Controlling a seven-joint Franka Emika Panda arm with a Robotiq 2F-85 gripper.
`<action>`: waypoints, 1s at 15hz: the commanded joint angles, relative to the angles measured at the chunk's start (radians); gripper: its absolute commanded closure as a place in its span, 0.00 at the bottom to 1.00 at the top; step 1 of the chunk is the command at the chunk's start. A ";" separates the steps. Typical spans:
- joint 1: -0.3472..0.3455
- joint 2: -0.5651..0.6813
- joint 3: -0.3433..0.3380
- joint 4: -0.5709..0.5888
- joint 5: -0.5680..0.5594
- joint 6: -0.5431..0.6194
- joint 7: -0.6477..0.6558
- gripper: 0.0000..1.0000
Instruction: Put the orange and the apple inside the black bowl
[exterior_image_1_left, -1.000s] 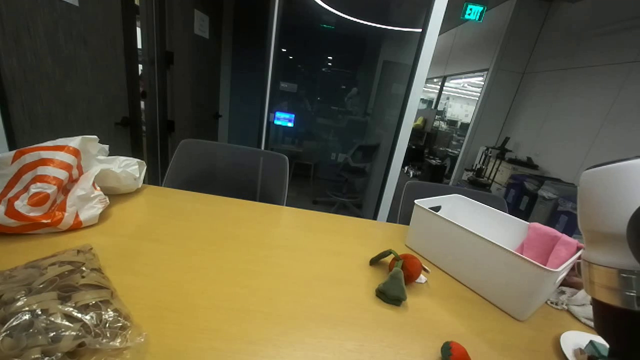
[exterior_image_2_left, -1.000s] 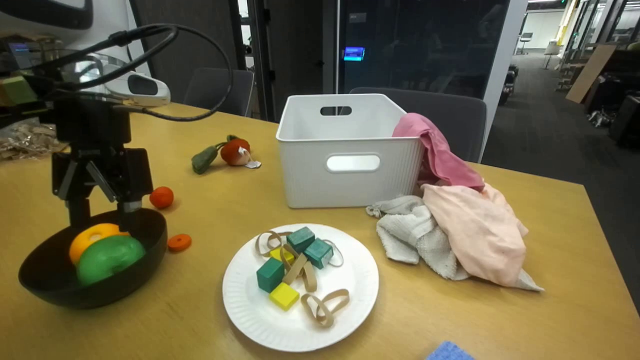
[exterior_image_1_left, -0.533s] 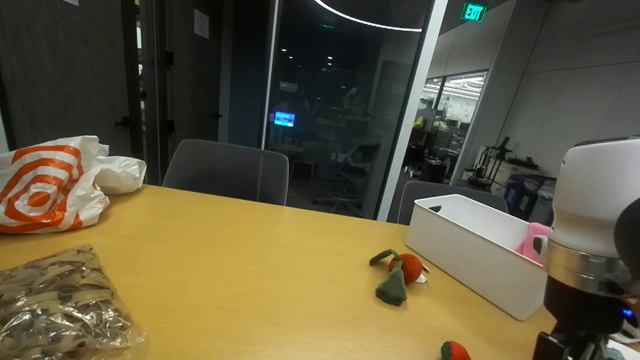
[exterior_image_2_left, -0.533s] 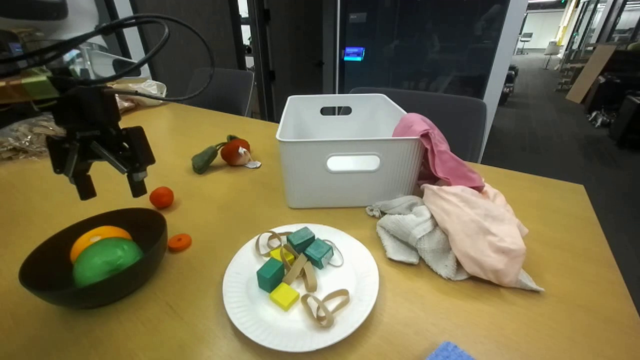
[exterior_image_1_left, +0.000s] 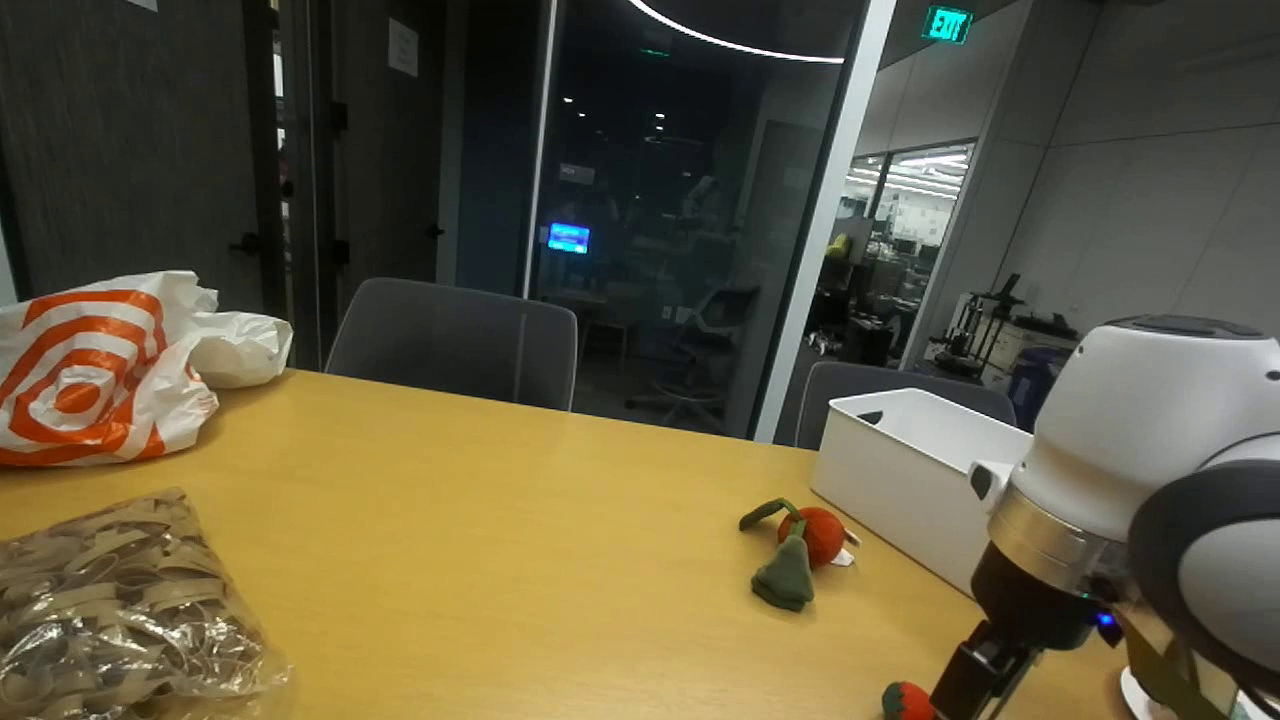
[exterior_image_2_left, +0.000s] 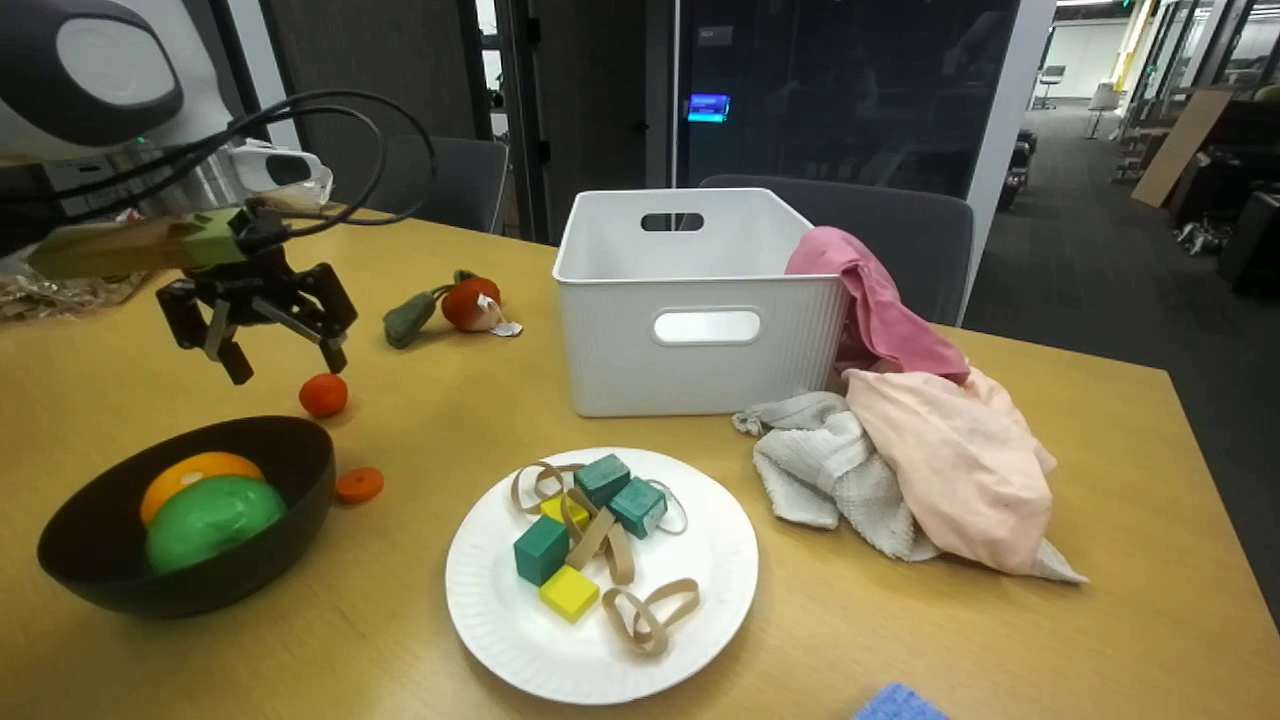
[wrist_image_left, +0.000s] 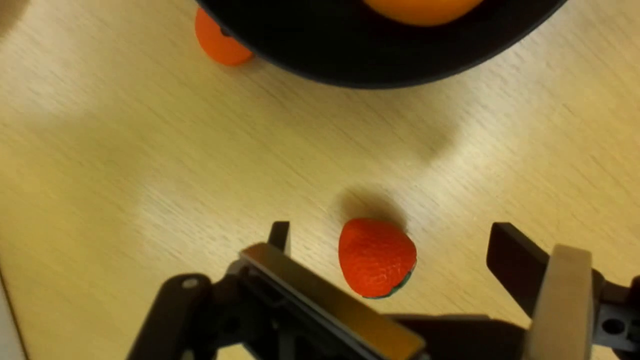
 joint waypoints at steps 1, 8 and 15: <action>0.002 0.090 -0.033 0.041 0.048 0.083 -0.110 0.00; 0.002 0.188 -0.042 0.075 0.190 0.128 -0.284 0.00; -0.012 0.222 -0.028 0.085 0.293 0.121 -0.386 0.69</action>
